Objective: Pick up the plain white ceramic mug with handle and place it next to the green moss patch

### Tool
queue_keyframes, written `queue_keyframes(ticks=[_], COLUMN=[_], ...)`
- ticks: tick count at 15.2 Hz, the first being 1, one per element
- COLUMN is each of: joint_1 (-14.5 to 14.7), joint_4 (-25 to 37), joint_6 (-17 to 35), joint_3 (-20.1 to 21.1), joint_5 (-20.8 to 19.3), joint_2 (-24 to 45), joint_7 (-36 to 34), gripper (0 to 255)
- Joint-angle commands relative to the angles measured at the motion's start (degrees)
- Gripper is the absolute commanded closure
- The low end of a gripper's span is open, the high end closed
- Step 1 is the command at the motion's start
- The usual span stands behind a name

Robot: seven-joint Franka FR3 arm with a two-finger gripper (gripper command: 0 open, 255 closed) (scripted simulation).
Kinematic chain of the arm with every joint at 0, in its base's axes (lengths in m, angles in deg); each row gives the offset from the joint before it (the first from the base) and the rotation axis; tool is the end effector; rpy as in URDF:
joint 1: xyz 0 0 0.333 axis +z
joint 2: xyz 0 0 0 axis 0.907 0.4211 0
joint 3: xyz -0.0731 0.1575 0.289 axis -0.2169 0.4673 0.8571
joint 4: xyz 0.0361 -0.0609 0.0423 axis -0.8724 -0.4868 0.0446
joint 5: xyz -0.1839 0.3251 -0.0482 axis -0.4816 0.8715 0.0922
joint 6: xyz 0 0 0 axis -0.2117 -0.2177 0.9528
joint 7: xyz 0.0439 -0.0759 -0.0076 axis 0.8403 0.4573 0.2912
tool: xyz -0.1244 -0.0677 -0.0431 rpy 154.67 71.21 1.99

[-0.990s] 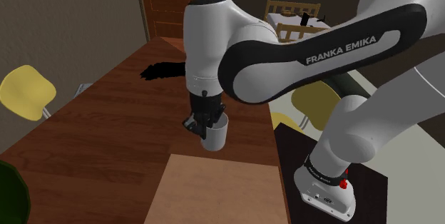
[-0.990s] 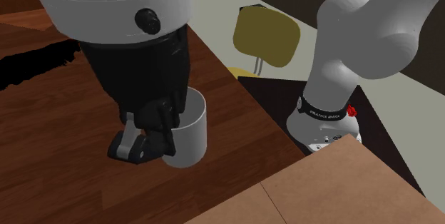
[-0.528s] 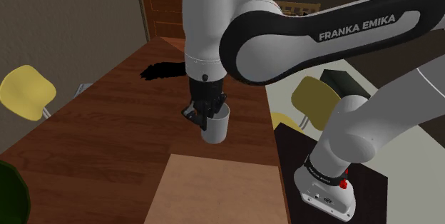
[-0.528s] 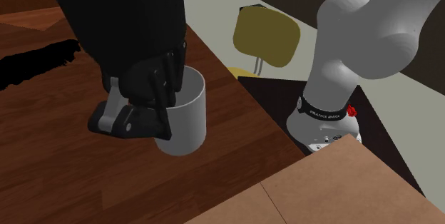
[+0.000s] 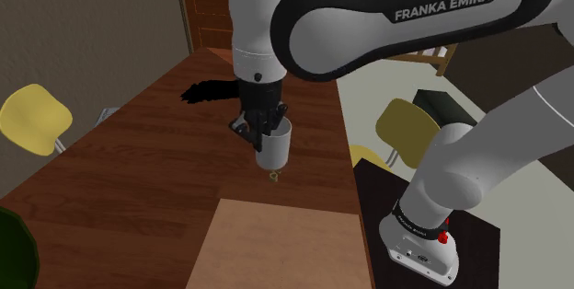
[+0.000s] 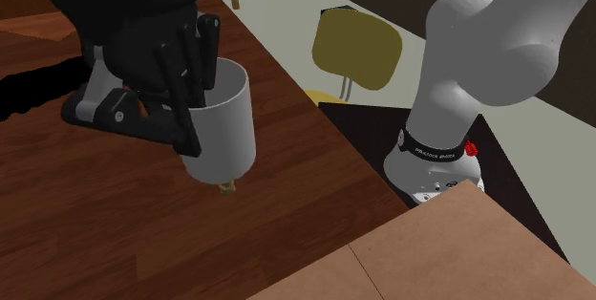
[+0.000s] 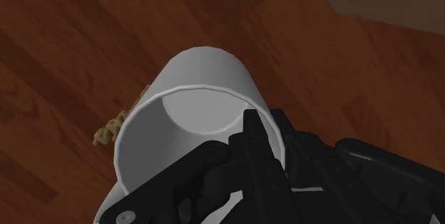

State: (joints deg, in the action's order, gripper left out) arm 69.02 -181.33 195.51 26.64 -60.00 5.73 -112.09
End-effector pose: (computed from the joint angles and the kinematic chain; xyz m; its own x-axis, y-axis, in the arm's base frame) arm 0.3174 0.2789 0.5032 0.9946 -0.0919 0.0486 -0.0931 -0.9953 0.0246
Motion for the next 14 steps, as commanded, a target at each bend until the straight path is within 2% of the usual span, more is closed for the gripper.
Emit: queue_keyframes(ticks=[1,8,14], joint_1=[-1.5,-6.2,-9.1], joint_4=[1.1,7.7,16.1], joint_6=[1.3,4.5,5.5], joint_3=[-0.6,-2.7,-4.4], joint_5=[-1.5,-7.4,-12.7], joint_2=[2.7,13.6,24.0], joint_7=[1.3,5.2,7.4], gripper=[255,255,255])
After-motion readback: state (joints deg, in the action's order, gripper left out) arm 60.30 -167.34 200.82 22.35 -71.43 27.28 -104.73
